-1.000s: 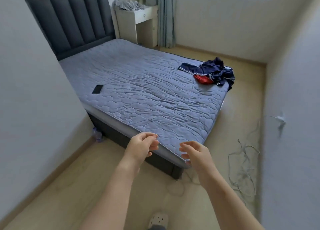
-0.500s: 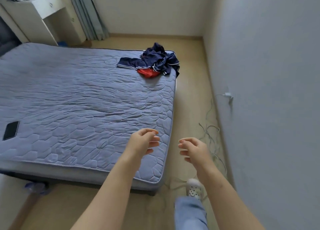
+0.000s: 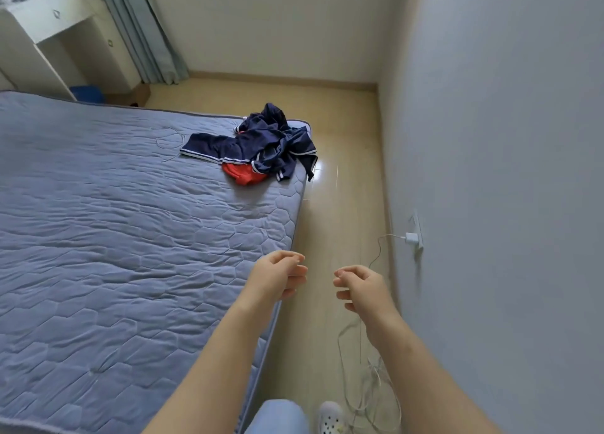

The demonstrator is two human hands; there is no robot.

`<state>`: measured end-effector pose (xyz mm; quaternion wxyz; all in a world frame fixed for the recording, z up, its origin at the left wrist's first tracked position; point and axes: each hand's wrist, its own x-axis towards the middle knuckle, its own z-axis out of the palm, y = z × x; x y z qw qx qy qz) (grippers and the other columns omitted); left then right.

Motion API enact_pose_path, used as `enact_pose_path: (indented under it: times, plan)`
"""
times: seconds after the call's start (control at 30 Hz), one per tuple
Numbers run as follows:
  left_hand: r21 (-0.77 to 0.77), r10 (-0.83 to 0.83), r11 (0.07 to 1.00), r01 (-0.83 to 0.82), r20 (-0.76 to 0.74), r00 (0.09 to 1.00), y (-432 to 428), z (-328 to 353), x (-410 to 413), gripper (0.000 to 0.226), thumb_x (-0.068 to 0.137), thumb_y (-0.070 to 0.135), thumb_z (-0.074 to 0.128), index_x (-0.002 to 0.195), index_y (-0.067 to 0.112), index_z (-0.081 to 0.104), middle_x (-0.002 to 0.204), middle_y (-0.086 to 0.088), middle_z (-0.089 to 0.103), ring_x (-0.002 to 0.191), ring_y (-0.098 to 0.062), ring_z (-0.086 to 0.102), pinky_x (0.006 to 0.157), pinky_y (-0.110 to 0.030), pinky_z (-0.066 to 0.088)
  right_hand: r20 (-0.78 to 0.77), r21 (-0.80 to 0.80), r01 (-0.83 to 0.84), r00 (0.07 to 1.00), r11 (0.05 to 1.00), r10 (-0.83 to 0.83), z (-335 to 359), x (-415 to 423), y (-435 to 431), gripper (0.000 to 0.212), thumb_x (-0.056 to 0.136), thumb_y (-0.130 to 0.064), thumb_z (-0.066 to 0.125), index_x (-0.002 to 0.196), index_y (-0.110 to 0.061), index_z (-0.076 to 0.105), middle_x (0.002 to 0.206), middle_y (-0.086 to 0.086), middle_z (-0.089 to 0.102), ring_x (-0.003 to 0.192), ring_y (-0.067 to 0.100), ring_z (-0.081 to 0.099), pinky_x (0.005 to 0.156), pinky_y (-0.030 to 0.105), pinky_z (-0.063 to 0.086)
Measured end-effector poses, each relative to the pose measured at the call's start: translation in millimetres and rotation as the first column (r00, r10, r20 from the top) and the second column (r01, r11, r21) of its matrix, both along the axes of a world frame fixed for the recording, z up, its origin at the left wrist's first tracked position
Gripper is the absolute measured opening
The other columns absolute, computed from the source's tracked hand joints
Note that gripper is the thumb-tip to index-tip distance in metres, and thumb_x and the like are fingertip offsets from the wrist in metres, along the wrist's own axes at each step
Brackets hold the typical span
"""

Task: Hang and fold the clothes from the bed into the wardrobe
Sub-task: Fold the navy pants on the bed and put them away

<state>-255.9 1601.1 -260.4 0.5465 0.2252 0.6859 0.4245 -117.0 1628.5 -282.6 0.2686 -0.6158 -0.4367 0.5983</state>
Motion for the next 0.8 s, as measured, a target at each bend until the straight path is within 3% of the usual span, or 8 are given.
enact_pose_path:
  times: [0.13, 0.33, 0.8]
  plan:
    - [-0.024, 0.049, 0.998, -0.05, -0.006, 0.999, 52, -6, -10, 0.02, 0.095, 0.013, 0.045, 0.081, 0.017, 0.059, 0.076, -0.003, 0.062, 0.068, -0.013, 0.058, 0.061, -0.022, 0.039, 0.004, -0.06, -0.057, 0.998, 0.997, 0.058, -8, -8, 55, 0.018, 0.092, -0.015, 0.053, 0.076, -0.02, 0.06, 0.081, 0.002, 0.062, 0.068, 0.014, 0.054, 0.061, 0.024, 0.039]
    - [-0.046, 0.106, 0.993, -0.105, 0.001, 0.994, 146, -22, -47, 0.017, 0.095, 0.016, 0.048, 0.083, 0.016, 0.059, 0.078, -0.003, 0.062, 0.072, -0.013, 0.059, 0.064, -0.025, 0.041, 0.006, -0.114, -0.1, 0.995, 0.988, 0.101, -18, -40, 156, 0.018, 0.092, -0.012, 0.052, 0.076, -0.017, 0.058, 0.077, 0.001, 0.058, 0.063, 0.014, 0.05, 0.056, 0.024, 0.034]
    - [-0.113, 0.224, 0.968, -0.225, -0.017, 0.974, 419, -30, -223, 0.015, 0.094, 0.015, 0.048, 0.082, 0.018, 0.056, 0.074, 0.0, 0.06, 0.066, -0.012, 0.056, 0.059, -0.023, 0.036, 0.048, -0.16, -0.237, 0.968, 0.958, 0.248, -26, -219, 440, 0.012, 0.092, -0.013, 0.051, 0.083, -0.013, 0.058, 0.078, 0.002, 0.058, 0.063, 0.014, 0.051, 0.057, 0.023, 0.037]
